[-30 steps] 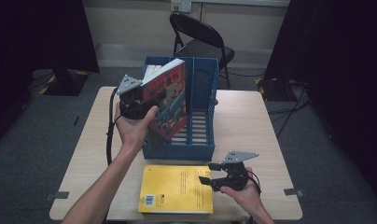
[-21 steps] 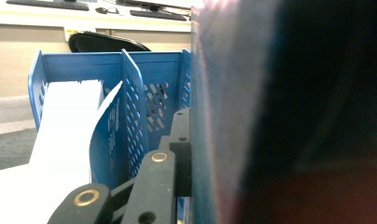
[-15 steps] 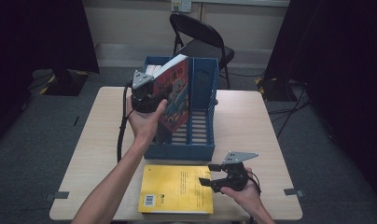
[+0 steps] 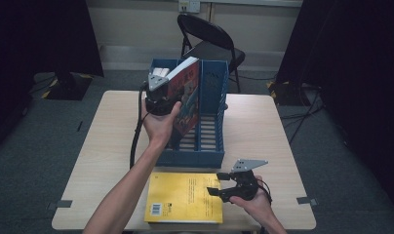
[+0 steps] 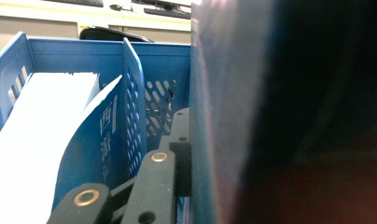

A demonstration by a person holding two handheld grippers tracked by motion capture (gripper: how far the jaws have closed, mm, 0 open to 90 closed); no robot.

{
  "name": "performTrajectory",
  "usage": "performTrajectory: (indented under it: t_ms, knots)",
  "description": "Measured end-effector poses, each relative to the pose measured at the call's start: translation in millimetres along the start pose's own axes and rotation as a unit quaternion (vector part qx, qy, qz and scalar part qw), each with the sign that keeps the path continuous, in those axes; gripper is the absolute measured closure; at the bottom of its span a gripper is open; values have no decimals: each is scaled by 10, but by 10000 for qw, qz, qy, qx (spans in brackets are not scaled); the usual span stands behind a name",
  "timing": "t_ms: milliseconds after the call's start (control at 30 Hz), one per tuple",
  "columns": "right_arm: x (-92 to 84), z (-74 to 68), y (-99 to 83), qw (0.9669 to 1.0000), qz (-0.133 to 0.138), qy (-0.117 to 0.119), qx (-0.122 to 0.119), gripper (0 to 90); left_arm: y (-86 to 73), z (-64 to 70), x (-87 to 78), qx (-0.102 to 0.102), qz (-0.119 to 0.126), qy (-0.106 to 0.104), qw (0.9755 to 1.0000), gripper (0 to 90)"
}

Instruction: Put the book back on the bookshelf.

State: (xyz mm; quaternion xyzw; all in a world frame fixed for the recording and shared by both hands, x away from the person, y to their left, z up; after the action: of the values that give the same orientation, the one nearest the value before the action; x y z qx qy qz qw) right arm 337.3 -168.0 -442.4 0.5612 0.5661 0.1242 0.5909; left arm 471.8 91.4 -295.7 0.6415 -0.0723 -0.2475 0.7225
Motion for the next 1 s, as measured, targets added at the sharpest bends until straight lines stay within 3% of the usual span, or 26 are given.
performTrajectory:
  t_ms: [133, 267, 400, 567, 667, 700, 767, 900, 1000]
  knots:
    - [-3, 2, -5, 10000, 0, -11, 19, 288, -21, 22, 82, -87, -9, -44, 10000, 746]
    - [-22, -7, -4, 10000, 41, -27, 20, 281, -74, 68, 136, 28, -23, -46, 10000, 745]
    - [-10, 6, -18, 10000, 8, -27, 49, 280, -104, 28, 179, -116, -30, -7, 9999, 745]
    - [23, 15, -28, 9999, -70, -49, 78, 281, -167, 104, 194, 20, 95, 23, 10000, 745]
    - [31, 8, -30, 9999, -81, -36, 60, 280, -189, 96, 228, -134, 27, -16, 9999, 745]
    - [35, 7, -31, 9999, -83, -29, 60, 281, -206, 108, 246, 21, -40, 32, 10000, 745]
    - [37, 5, -30, 9999, -88, -27, 52, 280, -235, 109, 247, 104, -22, 16, 9999, 745]
    - [48, 8, -35, 9999, -117, -18, 48, 280, -352, 25, 274, -20, -148, -79, 9999, 745]
    - [50, 11, -41, 9999, -132, -6, 43, 280, -408, 30, 277, 86, -193, -165, 9996, 745]
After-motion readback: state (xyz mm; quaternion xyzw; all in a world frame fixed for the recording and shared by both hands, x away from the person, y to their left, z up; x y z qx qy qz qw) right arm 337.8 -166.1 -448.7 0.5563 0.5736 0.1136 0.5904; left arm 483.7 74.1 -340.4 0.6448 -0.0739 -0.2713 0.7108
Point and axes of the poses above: each handheld gripper's, and its own axes: x roughly forward along the jaws, y roughly out of its top, z roughly to its right, the point moved 1 cm from there along x, roughly forward along the jaws, and after that the axes turned 2 degrees about z, right-handed, at the moved point
